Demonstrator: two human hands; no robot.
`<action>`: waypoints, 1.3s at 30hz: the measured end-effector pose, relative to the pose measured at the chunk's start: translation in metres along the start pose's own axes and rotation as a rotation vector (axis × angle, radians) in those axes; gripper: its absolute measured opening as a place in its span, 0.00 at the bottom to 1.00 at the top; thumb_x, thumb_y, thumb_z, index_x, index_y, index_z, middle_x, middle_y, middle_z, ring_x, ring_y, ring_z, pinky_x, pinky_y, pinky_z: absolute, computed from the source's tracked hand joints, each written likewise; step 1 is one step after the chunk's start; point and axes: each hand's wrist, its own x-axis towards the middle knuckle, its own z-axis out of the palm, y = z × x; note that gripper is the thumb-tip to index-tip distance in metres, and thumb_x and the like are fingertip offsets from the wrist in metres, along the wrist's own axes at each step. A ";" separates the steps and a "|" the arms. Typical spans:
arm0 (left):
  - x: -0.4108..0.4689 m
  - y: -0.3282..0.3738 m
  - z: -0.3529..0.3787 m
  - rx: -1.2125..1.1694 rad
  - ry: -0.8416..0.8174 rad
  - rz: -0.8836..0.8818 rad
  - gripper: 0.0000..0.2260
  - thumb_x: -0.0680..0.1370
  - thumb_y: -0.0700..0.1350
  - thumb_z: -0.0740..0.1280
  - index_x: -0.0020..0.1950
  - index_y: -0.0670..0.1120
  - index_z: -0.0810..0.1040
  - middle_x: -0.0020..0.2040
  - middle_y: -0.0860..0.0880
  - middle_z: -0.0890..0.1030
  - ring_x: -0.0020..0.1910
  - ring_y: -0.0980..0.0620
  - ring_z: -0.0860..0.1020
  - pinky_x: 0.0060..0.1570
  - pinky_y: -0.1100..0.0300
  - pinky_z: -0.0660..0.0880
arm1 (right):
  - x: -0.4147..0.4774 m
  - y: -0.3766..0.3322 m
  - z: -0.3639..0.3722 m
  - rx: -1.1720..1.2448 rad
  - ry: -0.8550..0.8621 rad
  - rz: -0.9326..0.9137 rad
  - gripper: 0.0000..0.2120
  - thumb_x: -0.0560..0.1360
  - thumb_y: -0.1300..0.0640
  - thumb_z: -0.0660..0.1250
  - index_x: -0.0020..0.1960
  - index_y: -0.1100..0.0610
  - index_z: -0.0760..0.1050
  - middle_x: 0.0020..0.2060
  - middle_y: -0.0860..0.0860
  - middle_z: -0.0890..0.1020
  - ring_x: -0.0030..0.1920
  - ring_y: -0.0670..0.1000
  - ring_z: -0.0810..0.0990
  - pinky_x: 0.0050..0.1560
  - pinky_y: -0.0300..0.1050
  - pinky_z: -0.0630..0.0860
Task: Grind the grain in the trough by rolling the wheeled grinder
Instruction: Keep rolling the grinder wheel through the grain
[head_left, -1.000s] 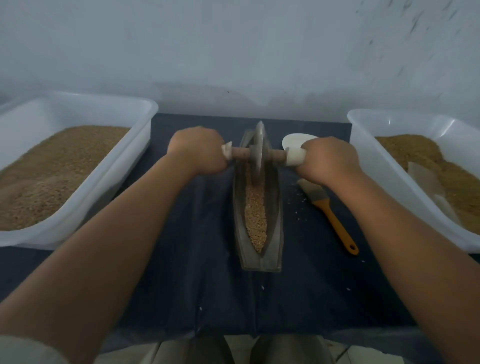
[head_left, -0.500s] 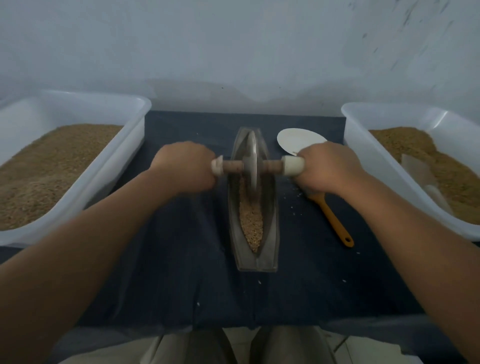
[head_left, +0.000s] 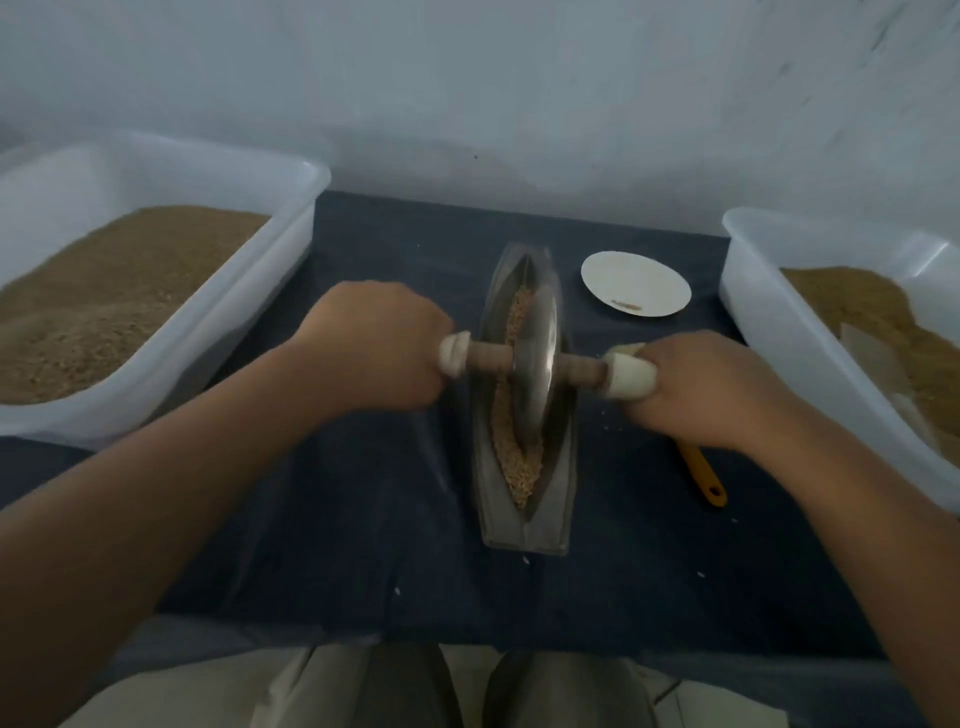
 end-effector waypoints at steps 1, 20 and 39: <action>0.013 0.000 0.001 -0.011 -0.032 -0.031 0.10 0.69 0.57 0.64 0.32 0.53 0.73 0.28 0.55 0.74 0.26 0.54 0.71 0.28 0.62 0.62 | 0.012 0.000 0.003 -0.034 0.060 0.025 0.14 0.65 0.32 0.65 0.39 0.42 0.76 0.32 0.42 0.79 0.34 0.43 0.76 0.31 0.44 0.70; 0.019 0.001 0.008 0.013 0.024 -0.093 0.13 0.70 0.59 0.64 0.31 0.53 0.74 0.26 0.55 0.73 0.25 0.53 0.72 0.28 0.63 0.64 | 0.030 0.000 -0.011 0.002 -0.132 0.011 0.07 0.67 0.42 0.69 0.37 0.44 0.78 0.31 0.45 0.81 0.34 0.45 0.80 0.32 0.45 0.73; 0.037 -0.007 0.002 -0.068 -0.122 -0.042 0.12 0.69 0.59 0.62 0.34 0.52 0.75 0.31 0.55 0.76 0.30 0.53 0.74 0.31 0.59 0.67 | 0.036 0.002 -0.004 -0.043 0.007 0.022 0.10 0.66 0.40 0.67 0.37 0.46 0.78 0.30 0.45 0.80 0.32 0.46 0.78 0.31 0.45 0.73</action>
